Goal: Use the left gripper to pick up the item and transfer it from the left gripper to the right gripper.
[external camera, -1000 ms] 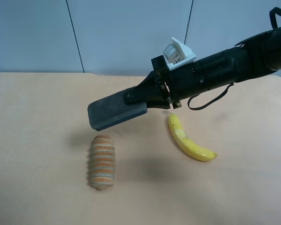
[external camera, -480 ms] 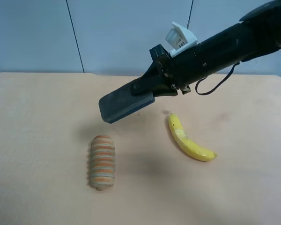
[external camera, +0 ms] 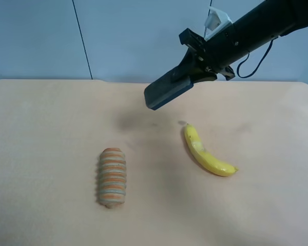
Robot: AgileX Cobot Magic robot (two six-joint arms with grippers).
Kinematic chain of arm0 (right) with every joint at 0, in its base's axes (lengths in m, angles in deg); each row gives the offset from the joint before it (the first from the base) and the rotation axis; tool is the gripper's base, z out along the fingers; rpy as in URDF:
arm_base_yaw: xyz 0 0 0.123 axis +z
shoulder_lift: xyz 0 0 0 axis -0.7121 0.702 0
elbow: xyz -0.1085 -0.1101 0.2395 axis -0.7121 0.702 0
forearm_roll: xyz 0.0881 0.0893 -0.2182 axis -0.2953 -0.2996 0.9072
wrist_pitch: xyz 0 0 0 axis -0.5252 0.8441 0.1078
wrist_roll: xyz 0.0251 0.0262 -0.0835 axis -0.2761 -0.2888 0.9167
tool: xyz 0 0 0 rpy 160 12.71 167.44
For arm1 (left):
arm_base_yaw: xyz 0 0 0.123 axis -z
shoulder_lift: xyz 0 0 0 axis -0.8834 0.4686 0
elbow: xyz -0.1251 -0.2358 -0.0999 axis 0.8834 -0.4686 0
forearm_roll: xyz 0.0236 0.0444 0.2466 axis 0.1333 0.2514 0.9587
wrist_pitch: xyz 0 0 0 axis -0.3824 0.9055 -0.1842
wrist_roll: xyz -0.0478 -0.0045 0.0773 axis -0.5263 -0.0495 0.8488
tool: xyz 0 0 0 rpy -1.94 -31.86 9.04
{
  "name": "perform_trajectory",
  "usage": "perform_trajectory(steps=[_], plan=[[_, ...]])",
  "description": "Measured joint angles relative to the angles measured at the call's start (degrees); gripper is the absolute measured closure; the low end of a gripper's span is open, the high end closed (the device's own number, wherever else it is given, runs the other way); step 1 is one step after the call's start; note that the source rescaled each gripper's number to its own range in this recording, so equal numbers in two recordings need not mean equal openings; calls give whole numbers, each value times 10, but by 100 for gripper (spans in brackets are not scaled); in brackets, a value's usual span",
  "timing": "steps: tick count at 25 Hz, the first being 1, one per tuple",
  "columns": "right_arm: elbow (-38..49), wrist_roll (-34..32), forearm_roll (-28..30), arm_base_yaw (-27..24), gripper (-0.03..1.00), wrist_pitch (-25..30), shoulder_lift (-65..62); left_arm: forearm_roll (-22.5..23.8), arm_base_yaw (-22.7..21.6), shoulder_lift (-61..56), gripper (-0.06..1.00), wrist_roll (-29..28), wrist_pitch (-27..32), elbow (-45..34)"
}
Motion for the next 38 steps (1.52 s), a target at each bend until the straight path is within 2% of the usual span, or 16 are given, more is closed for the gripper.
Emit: perform_trajectory(steps=[5,9,27,34,36,38], plan=[[0,3,5,-69,96,-14,31,0,-30,0,-6,0,0,0],[-1,33,-4,-93,96,-35,44,0,-34,0,-6,0,0,0],[-3,87,-22,-94,96,-195,89,0,-34,0,-6,0,0,0],[-3,91,-22,-94,96,-208,89,0,-34,0,-6,0,0,0],[-3,91,-22,-94,82,-208,89,0,-34,0,-6,0,0,0],[-3,91,-22,-94,44,-208,89,0,-34,0,-6,0,0,0]])
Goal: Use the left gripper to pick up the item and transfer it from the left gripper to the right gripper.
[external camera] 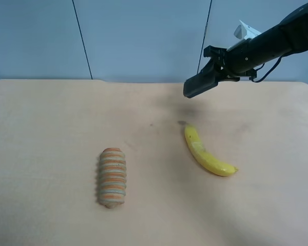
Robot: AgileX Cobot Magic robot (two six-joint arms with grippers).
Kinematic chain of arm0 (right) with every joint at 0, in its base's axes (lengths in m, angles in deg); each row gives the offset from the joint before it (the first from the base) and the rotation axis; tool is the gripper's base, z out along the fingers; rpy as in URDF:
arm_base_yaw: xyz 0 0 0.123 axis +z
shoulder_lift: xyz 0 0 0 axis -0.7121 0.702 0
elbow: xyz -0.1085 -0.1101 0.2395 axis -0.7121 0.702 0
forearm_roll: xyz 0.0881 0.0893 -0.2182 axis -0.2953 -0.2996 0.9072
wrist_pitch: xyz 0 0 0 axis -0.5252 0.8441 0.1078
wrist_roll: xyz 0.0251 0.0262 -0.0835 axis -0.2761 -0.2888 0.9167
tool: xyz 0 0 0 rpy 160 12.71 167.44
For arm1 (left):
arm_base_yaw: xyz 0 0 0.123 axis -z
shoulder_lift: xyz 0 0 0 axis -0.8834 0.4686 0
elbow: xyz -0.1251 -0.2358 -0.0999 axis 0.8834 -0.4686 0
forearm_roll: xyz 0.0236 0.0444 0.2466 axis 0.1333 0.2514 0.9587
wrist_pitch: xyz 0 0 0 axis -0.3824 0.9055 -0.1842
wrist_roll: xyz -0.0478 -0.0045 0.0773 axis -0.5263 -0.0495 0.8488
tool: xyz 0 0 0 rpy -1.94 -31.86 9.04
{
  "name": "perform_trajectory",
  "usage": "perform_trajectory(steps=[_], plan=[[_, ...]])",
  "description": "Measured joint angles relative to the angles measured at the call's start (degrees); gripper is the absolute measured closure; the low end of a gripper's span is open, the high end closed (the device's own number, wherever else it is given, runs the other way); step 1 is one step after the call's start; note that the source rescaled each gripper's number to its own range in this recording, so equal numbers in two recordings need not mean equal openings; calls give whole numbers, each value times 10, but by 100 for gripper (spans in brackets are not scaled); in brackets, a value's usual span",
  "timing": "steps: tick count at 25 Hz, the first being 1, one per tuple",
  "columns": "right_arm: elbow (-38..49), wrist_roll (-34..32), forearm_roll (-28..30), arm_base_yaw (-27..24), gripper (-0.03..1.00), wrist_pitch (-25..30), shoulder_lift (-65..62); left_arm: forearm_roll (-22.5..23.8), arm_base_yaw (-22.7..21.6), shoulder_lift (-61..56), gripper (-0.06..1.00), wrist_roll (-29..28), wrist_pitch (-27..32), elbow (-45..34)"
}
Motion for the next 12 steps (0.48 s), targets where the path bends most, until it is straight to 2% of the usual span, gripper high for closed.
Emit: perform_trajectory(steps=[1,2,4,7,12], plan=[[0,-2,0,0,25,0,0,0,0,0,-6,0,0,0],[0,-6,0,0,14,0,0,0,0,0,-6,0,0,0],[0,-10,2,0,3,1,0,0,0,0,-6,0,0,0],[0,-10,3,0,-2,6,0,0,0,0,-6,0,0,0],[0,-15,4,0,-3,30,-14,0,0,0,-6,0,0,0]])
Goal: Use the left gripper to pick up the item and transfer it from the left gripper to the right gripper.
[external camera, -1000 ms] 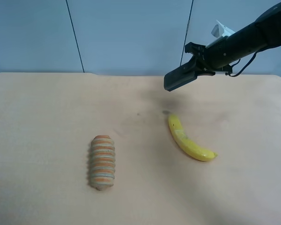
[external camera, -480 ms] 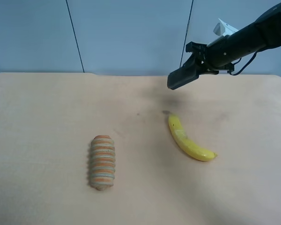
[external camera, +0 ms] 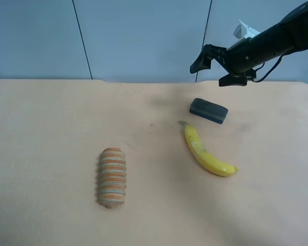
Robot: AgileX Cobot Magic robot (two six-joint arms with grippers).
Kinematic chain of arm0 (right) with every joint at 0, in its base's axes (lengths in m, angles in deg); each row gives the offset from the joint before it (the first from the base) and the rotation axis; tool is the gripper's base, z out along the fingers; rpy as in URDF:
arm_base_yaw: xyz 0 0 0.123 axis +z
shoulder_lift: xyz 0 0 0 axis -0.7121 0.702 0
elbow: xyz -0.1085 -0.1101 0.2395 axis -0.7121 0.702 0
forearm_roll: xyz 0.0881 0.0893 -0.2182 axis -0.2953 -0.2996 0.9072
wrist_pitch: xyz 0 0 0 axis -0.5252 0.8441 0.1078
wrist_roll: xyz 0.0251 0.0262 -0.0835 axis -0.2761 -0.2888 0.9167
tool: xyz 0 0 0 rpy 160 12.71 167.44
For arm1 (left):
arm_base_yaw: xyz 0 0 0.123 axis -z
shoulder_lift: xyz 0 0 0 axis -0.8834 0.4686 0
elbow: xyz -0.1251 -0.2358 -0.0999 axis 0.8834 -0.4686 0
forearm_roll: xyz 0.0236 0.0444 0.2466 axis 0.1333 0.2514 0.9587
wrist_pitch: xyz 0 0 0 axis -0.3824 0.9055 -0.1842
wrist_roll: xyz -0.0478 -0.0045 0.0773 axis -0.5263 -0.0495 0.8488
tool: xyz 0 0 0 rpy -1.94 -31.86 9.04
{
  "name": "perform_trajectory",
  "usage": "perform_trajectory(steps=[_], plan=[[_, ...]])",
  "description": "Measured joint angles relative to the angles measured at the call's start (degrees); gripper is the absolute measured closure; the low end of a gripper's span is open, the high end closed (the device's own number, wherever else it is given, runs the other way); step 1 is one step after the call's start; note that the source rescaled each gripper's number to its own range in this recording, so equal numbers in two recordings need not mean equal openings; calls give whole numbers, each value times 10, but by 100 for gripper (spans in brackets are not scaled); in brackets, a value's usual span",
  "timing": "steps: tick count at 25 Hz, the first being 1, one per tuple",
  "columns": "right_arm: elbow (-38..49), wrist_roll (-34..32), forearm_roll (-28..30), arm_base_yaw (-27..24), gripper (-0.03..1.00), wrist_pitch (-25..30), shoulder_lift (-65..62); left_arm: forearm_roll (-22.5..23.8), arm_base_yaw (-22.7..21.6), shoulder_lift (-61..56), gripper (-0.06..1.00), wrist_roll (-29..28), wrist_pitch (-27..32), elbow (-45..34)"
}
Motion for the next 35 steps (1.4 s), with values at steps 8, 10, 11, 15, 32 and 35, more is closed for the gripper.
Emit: perform_trajectory(steps=[8,10,11,15,32,35], plan=[[0,-121,142,0,-3,76,-86,1,0,0,-6,0,-1,0],[0,-163,208,0,-3,110,-113,1,0,0,-6,0,-1,0],[0,-179,240,0,-3,127,-129,1,0,0,-6,0,-1,0],[0,-224,342,0,-3,186,-194,1,0,0,-6,0,-1,0],[81,-280,485,0,-3,350,-472,1,0,0,-6,0,-1,0],[151,-280,485,0,-3,352,-544,1,0,0,-6,0,-1,0]])
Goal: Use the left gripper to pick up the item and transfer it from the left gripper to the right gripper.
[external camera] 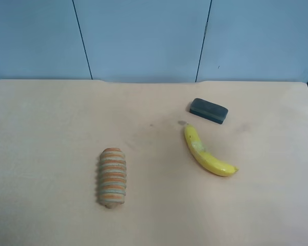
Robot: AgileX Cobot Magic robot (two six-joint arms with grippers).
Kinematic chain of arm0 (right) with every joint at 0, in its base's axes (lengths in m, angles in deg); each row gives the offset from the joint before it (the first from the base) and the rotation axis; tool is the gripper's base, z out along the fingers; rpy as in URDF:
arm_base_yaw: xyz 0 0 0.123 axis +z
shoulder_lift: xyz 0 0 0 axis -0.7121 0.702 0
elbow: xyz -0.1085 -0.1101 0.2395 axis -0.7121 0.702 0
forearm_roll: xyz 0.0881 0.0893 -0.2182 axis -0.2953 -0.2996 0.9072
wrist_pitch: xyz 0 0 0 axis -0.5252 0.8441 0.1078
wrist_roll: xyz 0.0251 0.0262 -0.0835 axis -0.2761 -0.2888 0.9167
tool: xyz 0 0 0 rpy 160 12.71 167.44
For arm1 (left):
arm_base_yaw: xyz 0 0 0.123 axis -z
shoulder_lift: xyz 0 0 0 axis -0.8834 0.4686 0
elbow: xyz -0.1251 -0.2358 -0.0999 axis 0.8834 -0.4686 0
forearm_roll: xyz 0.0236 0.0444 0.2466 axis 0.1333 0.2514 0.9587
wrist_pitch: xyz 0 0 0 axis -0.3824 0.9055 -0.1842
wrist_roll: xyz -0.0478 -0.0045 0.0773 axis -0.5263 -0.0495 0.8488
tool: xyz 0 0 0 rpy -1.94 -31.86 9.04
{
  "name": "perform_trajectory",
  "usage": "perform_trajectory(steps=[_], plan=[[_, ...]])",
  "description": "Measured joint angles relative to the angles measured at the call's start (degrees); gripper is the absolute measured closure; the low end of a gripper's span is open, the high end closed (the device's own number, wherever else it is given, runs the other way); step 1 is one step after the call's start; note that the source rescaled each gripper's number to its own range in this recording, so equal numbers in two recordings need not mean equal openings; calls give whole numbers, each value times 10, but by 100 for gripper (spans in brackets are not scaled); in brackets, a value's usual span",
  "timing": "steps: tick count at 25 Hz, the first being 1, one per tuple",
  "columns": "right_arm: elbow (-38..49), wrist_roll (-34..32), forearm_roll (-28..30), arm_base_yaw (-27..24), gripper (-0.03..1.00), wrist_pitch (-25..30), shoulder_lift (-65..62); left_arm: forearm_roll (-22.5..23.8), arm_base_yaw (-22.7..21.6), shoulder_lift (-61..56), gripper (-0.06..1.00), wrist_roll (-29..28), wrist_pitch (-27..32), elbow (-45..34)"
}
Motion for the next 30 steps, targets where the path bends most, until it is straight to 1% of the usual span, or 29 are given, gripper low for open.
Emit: perform_trajectory(steps=[8,13,16,21,30], plan=[[167,0,-2,0,-3,3,-238,0,0,0,-6,0,0,0],[243,-1,-5,0,-3,-37,-379,0,0,0,-6,0,0,0],[270,-9,-6,0,-3,-68,-446,0,0,0,-6,0,0,0],[292,-37,-3,0,-3,-78,-519,0,0,0,-6,0,0,0],[293,-61,12,0,-3,-78,-531,0,0,0,-6,0,0,0]])
